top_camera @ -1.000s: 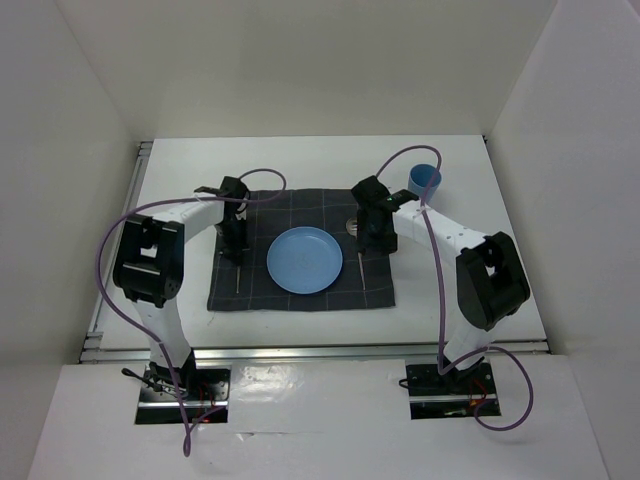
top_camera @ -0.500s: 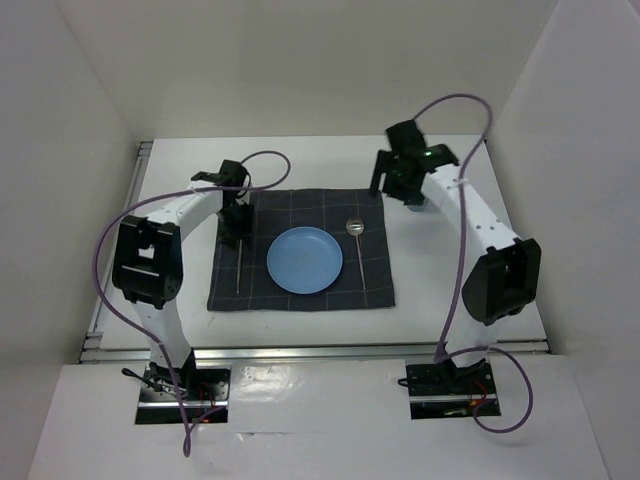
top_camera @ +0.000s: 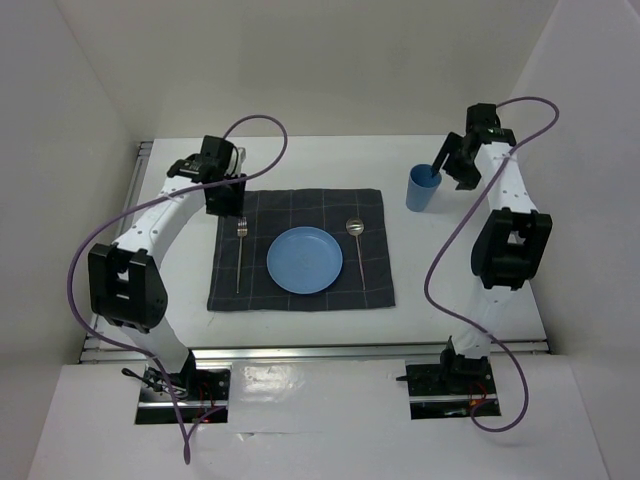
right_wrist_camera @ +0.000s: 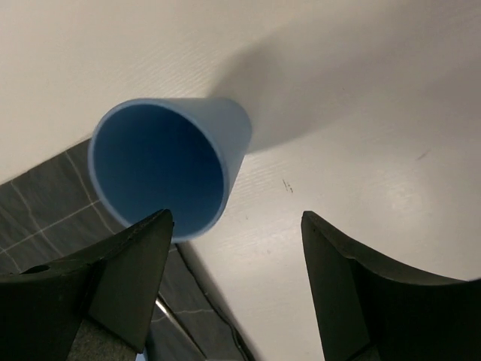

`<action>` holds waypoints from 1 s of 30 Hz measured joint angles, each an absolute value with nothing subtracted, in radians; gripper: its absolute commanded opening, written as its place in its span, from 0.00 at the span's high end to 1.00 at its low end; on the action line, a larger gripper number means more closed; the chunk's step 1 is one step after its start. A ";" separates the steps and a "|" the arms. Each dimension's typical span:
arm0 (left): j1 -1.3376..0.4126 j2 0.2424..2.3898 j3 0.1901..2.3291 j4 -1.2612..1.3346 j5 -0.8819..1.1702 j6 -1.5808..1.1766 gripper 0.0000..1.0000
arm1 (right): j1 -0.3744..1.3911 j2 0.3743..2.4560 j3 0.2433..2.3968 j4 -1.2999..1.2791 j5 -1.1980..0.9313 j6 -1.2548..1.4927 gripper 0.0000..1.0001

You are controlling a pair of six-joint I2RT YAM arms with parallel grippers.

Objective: Set the dinner table for one person

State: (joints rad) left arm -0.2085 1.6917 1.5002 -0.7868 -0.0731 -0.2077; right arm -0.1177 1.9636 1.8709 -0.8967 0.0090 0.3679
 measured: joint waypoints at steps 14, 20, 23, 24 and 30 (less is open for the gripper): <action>-0.208 1.677 1.396 -0.757 -0.105 -0.207 0.50 | -0.117 2.086 1.873 -0.871 0.026 0.310 1.00; -0.208 1.676 1.393 -0.746 -0.109 -0.204 0.50 | 0.041 2.084 2.012 -0.920 0.206 0.268 1.00; -0.208 1.676 1.393 -0.743 -0.113 -0.189 0.50 | 0.178 2.083 2.109 -0.918 0.222 0.250 1.00; -0.208 1.676 1.393 -0.741 -0.115 -0.186 0.50 | 0.226 2.083 2.137 -0.914 0.221 0.244 1.00; -0.208 1.668 1.375 -0.728 -0.128 -0.179 0.50 | 0.360 2.120 2.177 -0.912 0.178 0.233 1.00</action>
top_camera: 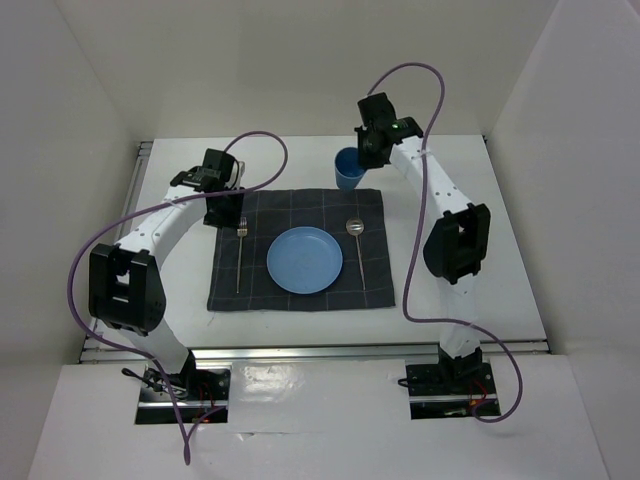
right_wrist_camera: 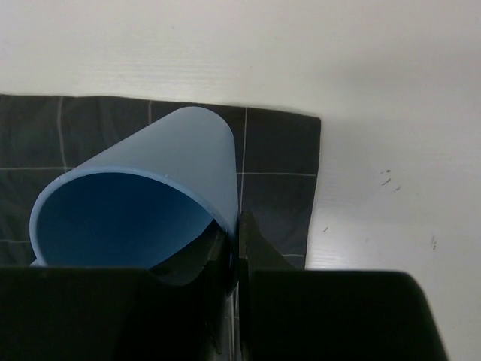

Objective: Set the dinner table for one person

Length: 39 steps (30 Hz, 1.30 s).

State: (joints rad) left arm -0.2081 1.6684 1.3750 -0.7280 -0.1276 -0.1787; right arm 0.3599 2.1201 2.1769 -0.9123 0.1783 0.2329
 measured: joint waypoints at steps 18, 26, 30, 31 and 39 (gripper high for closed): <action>-0.208 1.666 1.372 -0.724 -0.137 -0.157 0.50 | 0.339 2.320 2.253 -0.976 0.053 0.223 0.99; -0.208 1.666 1.372 -0.724 -0.135 -0.157 0.50 | 0.340 2.342 2.295 -1.008 0.035 0.227 0.50; -0.208 1.666 1.372 -0.724 -0.128 -0.155 0.50 | 0.340 2.338 2.291 -0.978 0.001 0.230 0.38; -0.208 1.666 1.372 -0.724 -0.126 -0.155 0.50 | 0.340 2.334 2.289 -0.968 -0.006 0.228 0.36; -0.205 1.666 1.372 -0.723 -0.126 -0.151 0.48 | 0.340 2.152 2.175 -0.874 0.065 0.249 0.00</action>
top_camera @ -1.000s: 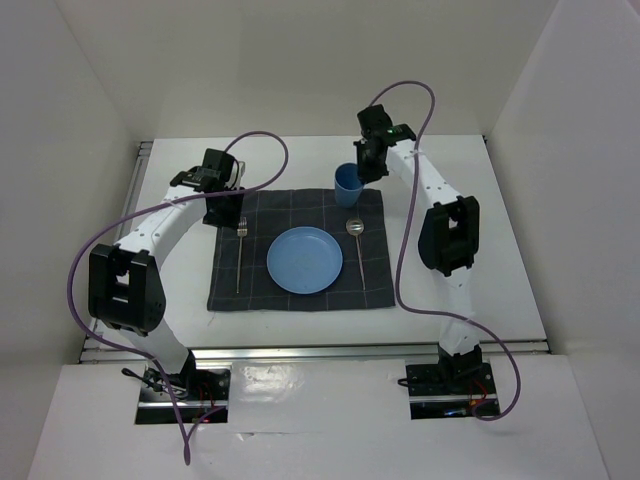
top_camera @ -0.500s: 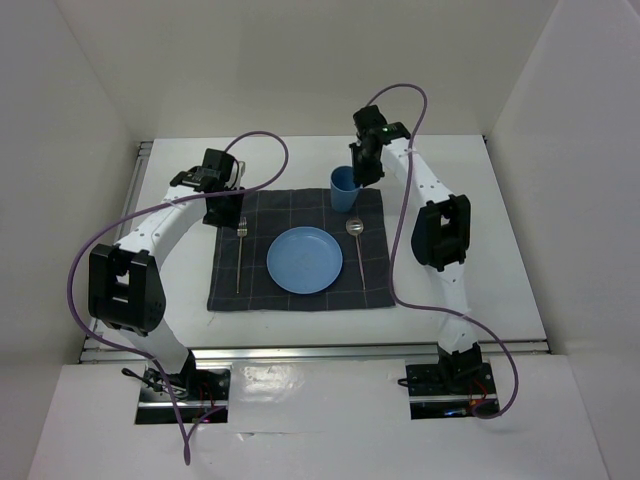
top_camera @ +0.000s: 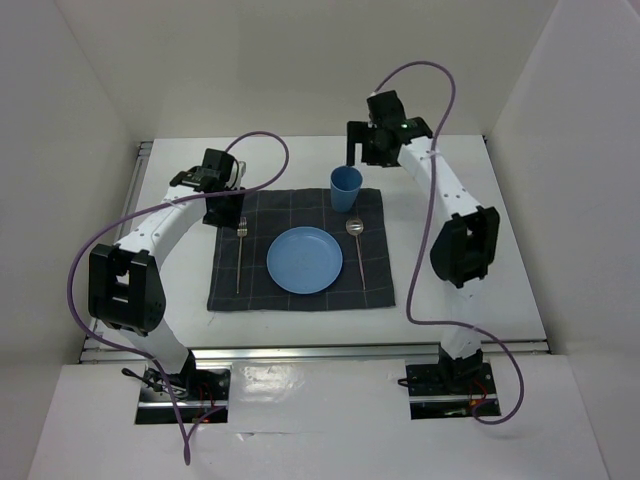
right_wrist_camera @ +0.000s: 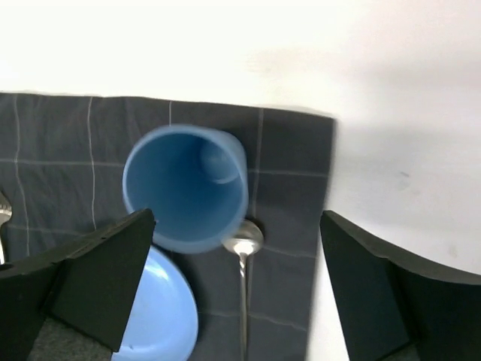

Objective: Set the dinner table for one person

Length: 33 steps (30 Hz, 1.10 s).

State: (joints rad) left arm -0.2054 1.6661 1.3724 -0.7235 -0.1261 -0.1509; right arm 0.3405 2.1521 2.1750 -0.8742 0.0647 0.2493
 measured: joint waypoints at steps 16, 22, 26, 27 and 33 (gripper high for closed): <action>-0.037 1.681 1.385 -0.776 -0.133 -0.066 0.51 | -0.211 1.525 1.145 -0.789 -0.006 0.395 0.00; 0.118 1.607 1.293 -0.790 -0.171 -0.020 0.51 | -0.208 1.344 1.098 -0.774 -0.044 0.459 0.00; 0.142 1.494 1.195 -0.813 -0.182 0.001 0.50 | -0.207 1.263 1.105 -0.762 -0.063 0.467 0.00; 0.141 1.468 1.177 -0.815 -0.181 0.001 0.50 | -0.207 1.261 1.105 -0.762 -0.065 0.467 0.00; 0.139 1.345 1.145 -0.830 -0.177 0.001 0.50 | -0.207 1.269 1.105 -0.794 -0.076 0.455 0.00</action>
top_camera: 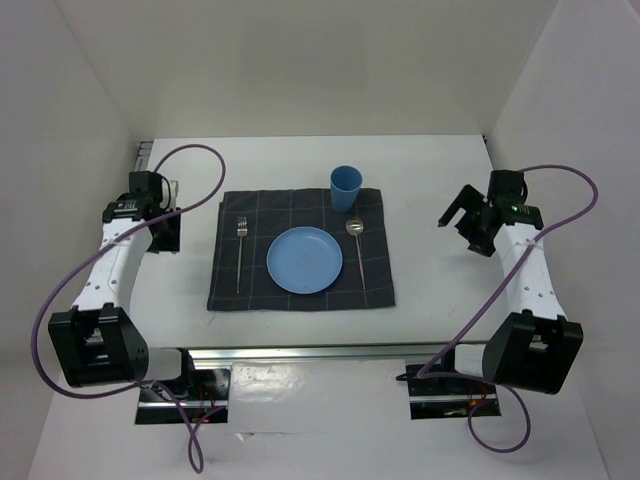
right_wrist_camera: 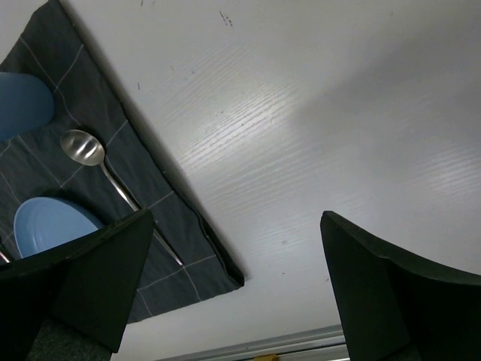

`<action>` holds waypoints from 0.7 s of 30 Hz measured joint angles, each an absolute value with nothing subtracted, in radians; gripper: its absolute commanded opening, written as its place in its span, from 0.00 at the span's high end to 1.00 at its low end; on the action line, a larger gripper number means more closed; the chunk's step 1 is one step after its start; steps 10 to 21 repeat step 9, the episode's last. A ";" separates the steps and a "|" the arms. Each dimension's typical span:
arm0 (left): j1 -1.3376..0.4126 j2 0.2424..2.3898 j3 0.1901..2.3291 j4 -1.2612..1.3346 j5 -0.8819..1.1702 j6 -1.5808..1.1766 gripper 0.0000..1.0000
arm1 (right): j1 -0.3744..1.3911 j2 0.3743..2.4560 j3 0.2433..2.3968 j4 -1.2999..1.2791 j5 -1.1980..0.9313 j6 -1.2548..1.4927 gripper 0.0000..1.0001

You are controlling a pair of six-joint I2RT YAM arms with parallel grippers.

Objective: Set the dinner table for one person

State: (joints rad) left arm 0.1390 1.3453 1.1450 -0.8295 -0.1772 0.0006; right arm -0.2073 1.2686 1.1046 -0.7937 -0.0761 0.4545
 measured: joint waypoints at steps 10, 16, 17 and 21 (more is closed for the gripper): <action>0.139 1.320 1.137 -0.831 -0.167 0.001 0.50 | -0.207 1.218 1.069 -0.808 -0.115 0.443 0.00; 0.139 1.320 1.137 -0.831 -0.167 0.001 0.50 | -0.207 1.218 1.069 -0.808 -0.115 0.443 0.00; 0.139 1.320 1.137 -0.831 -0.167 0.001 0.50 | -0.207 1.218 1.069 -0.808 -0.115 0.443 0.00; 0.139 1.320 1.137 -0.831 -0.167 0.001 0.50 | -0.207 1.218 1.069 -0.808 -0.115 0.443 0.00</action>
